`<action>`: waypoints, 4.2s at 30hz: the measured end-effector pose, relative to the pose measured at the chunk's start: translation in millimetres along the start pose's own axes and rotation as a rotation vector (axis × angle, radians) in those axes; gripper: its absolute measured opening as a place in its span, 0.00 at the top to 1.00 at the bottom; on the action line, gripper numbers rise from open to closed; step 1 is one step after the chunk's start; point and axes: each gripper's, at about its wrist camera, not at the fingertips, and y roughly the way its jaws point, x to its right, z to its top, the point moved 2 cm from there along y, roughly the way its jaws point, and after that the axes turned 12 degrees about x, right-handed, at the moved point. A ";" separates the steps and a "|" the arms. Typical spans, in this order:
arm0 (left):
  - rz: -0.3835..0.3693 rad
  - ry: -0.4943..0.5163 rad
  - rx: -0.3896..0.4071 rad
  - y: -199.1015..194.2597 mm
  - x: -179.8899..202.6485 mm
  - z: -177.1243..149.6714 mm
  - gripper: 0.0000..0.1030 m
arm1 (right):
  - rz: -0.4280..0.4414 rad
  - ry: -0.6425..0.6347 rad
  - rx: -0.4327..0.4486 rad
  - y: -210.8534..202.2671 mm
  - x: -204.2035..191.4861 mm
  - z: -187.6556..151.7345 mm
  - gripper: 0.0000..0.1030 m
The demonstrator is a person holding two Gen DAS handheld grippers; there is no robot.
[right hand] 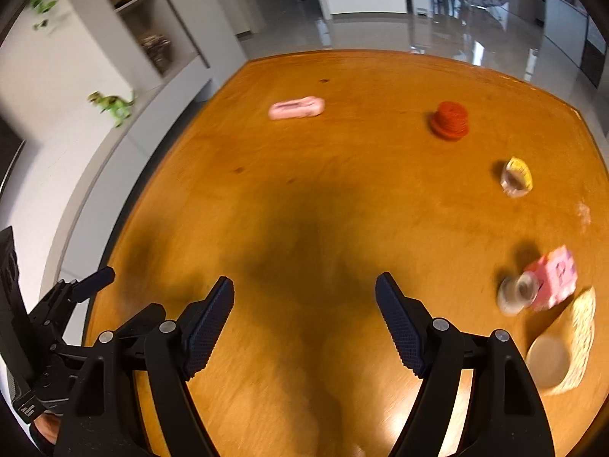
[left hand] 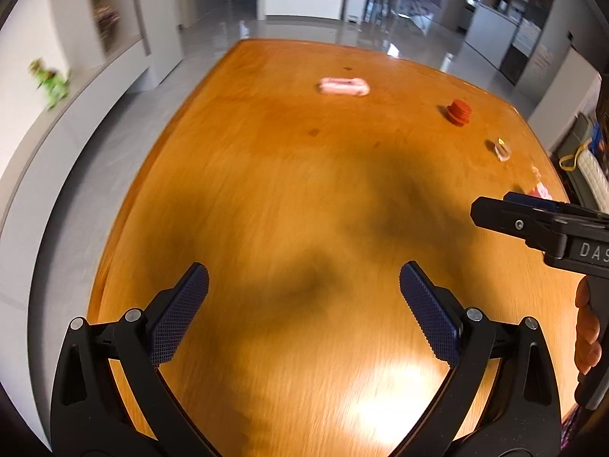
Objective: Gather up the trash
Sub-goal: 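Move both open tools back over the table, then grasp the red cap with the right tool while the left tool grasps the pink tag, then carry the red cap and pink tag over the trash bag and open both tools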
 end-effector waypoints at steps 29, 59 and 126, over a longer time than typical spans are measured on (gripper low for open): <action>-0.137 0.390 -0.095 214.6 29.6 162.9 0.06 | -0.295 0.169 -0.029 116.6 139.2 128.0 0.57; -0.204 0.366 -0.082 124.5 66.6 91.3 0.72 | -0.147 0.157 -0.011 61.5 69.2 103.0 0.57; 0.181 0.004 0.000 -190.3 -134.6 -213.3 0.75 | 0.368 -0.263 -0.211 -58.4 -282.0 -193.8 0.56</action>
